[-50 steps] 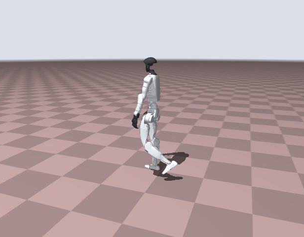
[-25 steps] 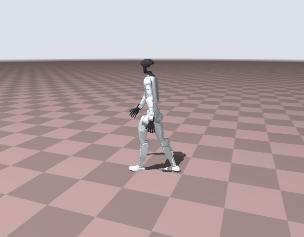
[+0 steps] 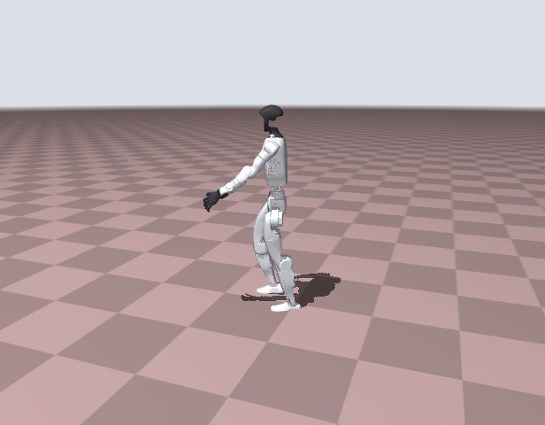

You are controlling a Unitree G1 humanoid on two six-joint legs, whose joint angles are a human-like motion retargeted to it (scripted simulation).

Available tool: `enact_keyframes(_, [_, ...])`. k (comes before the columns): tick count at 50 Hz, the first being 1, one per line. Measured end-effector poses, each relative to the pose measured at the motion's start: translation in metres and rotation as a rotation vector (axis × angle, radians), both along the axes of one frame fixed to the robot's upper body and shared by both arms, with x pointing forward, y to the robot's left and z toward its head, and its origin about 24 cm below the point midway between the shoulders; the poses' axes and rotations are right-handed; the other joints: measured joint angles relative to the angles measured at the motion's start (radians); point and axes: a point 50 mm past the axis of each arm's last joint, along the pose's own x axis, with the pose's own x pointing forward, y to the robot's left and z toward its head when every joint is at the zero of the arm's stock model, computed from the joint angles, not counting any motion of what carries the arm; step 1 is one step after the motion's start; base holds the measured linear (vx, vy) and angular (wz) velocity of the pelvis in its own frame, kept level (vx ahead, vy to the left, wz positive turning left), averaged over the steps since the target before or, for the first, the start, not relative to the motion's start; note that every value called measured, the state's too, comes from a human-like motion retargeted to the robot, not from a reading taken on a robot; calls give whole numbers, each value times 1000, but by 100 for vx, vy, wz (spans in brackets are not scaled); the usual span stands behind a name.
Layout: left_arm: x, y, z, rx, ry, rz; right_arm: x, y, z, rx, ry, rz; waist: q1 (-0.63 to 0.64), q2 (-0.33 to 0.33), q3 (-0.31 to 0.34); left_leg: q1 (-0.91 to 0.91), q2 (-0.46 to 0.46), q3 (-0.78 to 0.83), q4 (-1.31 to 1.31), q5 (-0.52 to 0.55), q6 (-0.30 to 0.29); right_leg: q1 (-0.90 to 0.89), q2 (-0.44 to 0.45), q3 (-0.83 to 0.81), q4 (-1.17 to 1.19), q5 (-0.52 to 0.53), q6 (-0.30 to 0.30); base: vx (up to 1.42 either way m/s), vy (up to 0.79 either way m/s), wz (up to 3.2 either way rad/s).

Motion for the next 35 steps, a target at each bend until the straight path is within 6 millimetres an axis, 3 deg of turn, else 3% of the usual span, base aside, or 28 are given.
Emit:
enact_keyframes(4, [26,-27,48,-78,-254,-50,-14,-1,-2,0,64,-34,-47,-31,46,76,-38,-90,11,-35,-4,82,-7,56,-487,195,88,47,-7,119])
enact_keyframes(7, [30,-37,64,-101,-343,-82,-17,4,-4,16,100,-17,-57,-48,81,138,-43,-136,17,-63,-8,117,-8,85,-708,286,162,50,-12,77])
enact_keyframes(10, [23,-40,56,-92,-331,-109,-14,10,-5,30,83,-8,-49,-32,86,169,-2,-156,35,-84,-19,100,42,130,-726,232,184,52,-21,51])
enact_keyframes(13, [4,-35,20,-76,-213,-107,-13,13,-5,26,49,-16,-43,-24,75,200,28,-187,64,-96,-7,145,77,182,-726,246,184,56,-23,64])
enact_keyframes(15, [-10,-29,-4,-58,-110,-94,-1,10,-3,12,3,-27,-36,-29,67,200,29,-218,90,-93,14,169,72,183,-726,276,184,57,-22,73])
enact_keyframes(19, [-66,-8,-70,12,210,-33,11,5,1,-7,-50,-44,-4,-44,40,194,15,-276,160,-41,42,226,26,127,-725,263,184,55,-18,64])
enact_keyframes(24, [-166,26,-129,74,638,36,32,0,7,-18,-86,-11,73,-89,32,68,-10,-219,474,51,17,300,-40,101,-705,181,184,49,-19,42])
enact_keyframes(26, [-202,39,-141,44,747,95,43,-5,11,-56,-96,24,95,-109,18,-77,13,-124,721,44,16,296,-73,80,-683,148,184,38,-14,77])
enact_keyframes(28, [-226,50,-146,-7,753,197,61,-16,20,-142,-155,35,109,-95,-3,-245,117,-10,987,5,13,265,-67,46,-634,108,184,35,-17,83])
enact_keyframes(31, [-260,64,-151,-24,860,196,87,-23,31,-152,-184,99,183,-130,2,-274,138,170,961,-128,120,261,-100,41,-629,101,180,33,-13,34])
enact_keyframes(35, [-294,80,-153,7,907,259,126,-41,57,-231,-303,49,255,-151,40,-280,98,360,773,-144,122,297,-148,7,-615,69,164,35,-1,45])
